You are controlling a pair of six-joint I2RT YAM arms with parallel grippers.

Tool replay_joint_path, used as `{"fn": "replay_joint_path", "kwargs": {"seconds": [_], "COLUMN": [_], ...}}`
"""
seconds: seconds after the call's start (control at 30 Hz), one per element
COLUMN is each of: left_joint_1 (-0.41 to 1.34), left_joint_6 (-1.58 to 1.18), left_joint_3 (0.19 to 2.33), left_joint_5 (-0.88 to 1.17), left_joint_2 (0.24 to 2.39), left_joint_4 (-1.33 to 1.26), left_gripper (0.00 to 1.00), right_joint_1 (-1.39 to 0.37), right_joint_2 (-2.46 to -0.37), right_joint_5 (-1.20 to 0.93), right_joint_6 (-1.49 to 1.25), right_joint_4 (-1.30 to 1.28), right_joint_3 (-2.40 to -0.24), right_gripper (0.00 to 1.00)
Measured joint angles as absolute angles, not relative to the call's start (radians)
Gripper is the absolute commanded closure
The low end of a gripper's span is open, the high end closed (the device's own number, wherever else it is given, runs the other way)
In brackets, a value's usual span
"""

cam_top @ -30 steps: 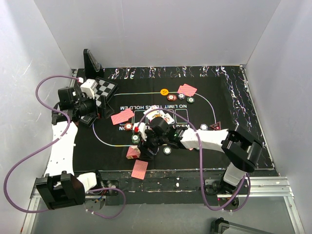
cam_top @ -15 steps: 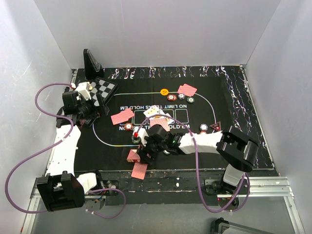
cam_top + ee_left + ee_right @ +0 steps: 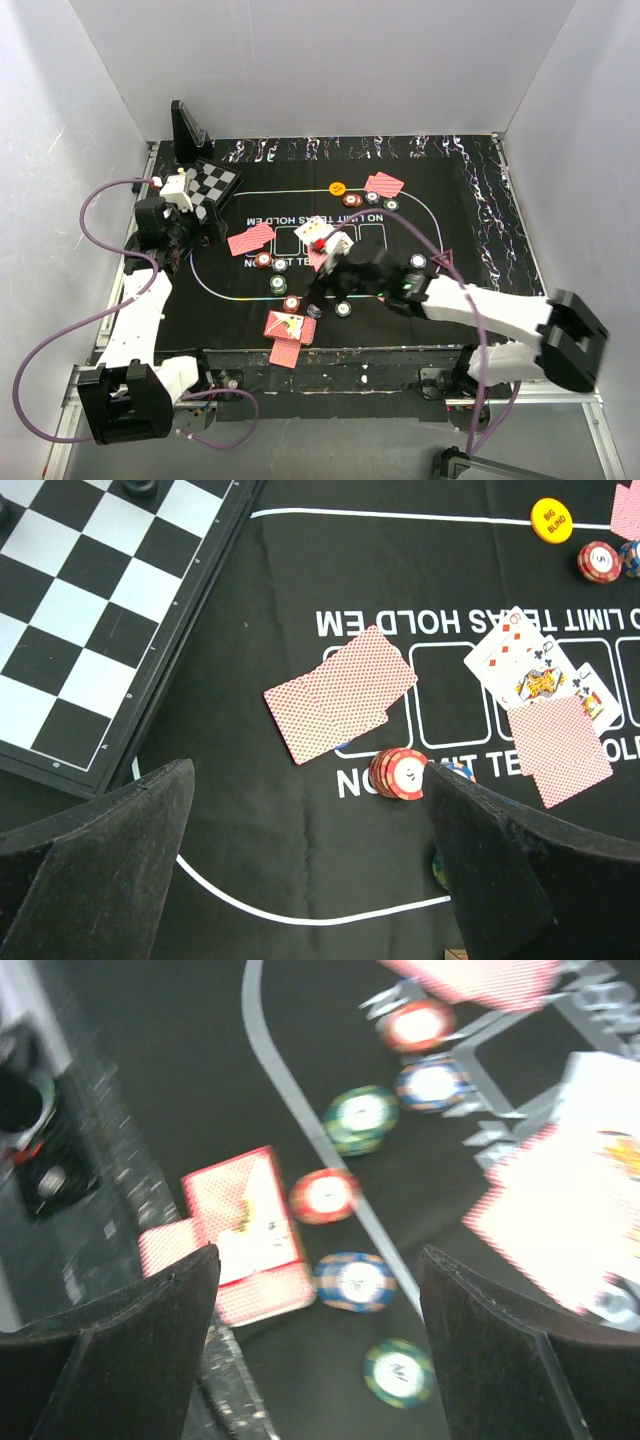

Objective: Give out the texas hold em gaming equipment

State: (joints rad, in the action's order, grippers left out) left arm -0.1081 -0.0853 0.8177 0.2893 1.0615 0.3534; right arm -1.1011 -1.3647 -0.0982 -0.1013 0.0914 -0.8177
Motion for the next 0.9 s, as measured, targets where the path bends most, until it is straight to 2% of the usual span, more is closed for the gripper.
{"fn": "replay_joint_path", "kwargs": {"seconds": [0.1, 0.27, 0.37, 0.57, 0.9], "left_joint_1": [-0.1, -0.095, -0.095, -0.095, -0.095], "left_joint_6": [-0.074, -0.059, -0.053, -0.049, -0.055], "left_joint_3": [0.762, 0.706, 0.697, 0.647, 0.564], "left_joint_5": [0.293, 0.295, 0.293, 0.29, 0.247], "left_joint_2": [1.049, 1.067, 1.092, 1.139, 1.278], "left_joint_4": [0.285, 0.187, 0.125, -0.032, -0.322], "left_gripper": [0.02, 0.02, 0.02, 0.02, 0.02], "right_joint_1": [-0.972, -0.581, -0.401, -0.162, -0.072], "right_joint_2": [-1.161, -0.859, -0.799, -0.854, -1.15], "right_joint_5": [-0.018, 0.142, 0.225, 0.394, 0.514], "right_joint_6": [-0.142, -0.228, -0.234, -0.226, -0.169], "right_joint_4": [0.08, 0.07, 0.057, 0.066, 0.233], "right_joint_3": [-0.752, -0.629, -0.602, -0.579, -0.529], "right_gripper": [0.13, 0.12, 0.12, 0.12, 0.1]}}
